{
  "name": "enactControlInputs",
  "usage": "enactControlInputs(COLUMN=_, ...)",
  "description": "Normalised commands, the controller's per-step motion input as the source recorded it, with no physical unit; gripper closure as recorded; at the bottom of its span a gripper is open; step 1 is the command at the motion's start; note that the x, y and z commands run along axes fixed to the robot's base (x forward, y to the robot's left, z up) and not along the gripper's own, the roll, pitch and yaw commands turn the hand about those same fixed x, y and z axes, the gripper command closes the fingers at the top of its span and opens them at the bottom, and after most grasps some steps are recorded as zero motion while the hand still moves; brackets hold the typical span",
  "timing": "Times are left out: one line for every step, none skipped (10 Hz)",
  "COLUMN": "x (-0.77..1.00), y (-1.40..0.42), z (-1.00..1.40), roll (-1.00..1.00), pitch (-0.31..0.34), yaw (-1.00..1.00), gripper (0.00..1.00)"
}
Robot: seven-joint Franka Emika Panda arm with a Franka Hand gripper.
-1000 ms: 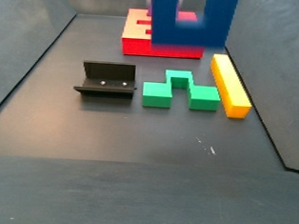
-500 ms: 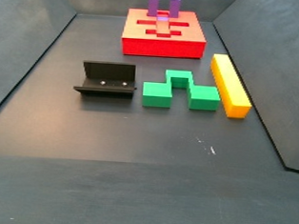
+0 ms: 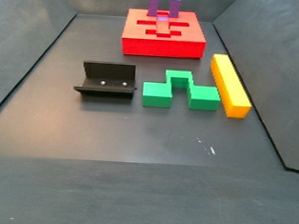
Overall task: Pick up the blue object. Move up. Move to above the board. Insert the blue object.
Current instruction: Move to above the board, then insert the blue object.
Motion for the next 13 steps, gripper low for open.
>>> enactControlInputs(x=-0.15, y=-1.4, z=0.19, roll=-0.01, pitch=0.019, yaw=0.0, gripper=1.0)
enactControlInputs(x=-0.14, y=-1.4, z=0.21, roll=0.0, pitch=0.034, yaw=0.01, gripper=1.0)
enactControlInputs(x=-0.12, y=-1.4, z=0.23, roll=0.0, pitch=0.053, yaw=0.01, gripper=1.0)
enactControlInputs(x=-0.05, y=-0.77, z=0.14, roll=0.0, pitch=0.078, yaw=0.01, gripper=1.0)
enactControlInputs(x=0.03, y=-0.31, z=0.06, roll=0.0, pitch=0.104, yaw=0.0, gripper=1.0)
enactControlInputs(x=0.05, y=-0.19, z=0.04, roll=0.0, pitch=0.112, yaw=0.01, gripper=1.0)
enactControlInputs(x=0.03, y=0.0, z=-0.06, roll=-0.03, pitch=-0.011, yaw=0.0, gripper=1.0)
enactControlInputs(x=0.2, y=0.0, z=-0.16, roll=0.0, pitch=-0.084, yaw=0.0, gripper=1.0)
enactControlInputs(x=0.59, y=0.15, z=-0.25, roll=0.0, pitch=-0.154, yaw=0.0, gripper=1.0)
enactControlInputs(x=0.78, y=0.17, z=-0.45, roll=0.08, pitch=-0.17, yaw=0.0, gripper=1.0)
enactControlInputs(x=0.8, y=0.17, z=-0.55, roll=0.14, pitch=-0.179, yaw=0.0, gripper=1.0)
enactControlInputs(x=0.77, y=0.19, z=-0.54, roll=0.16, pitch=-0.171, yaw=0.0, gripper=1.0)
enactControlInputs(x=0.62, y=0.21, z=-0.55, roll=0.21, pitch=-0.146, yaw=0.02, gripper=1.0)
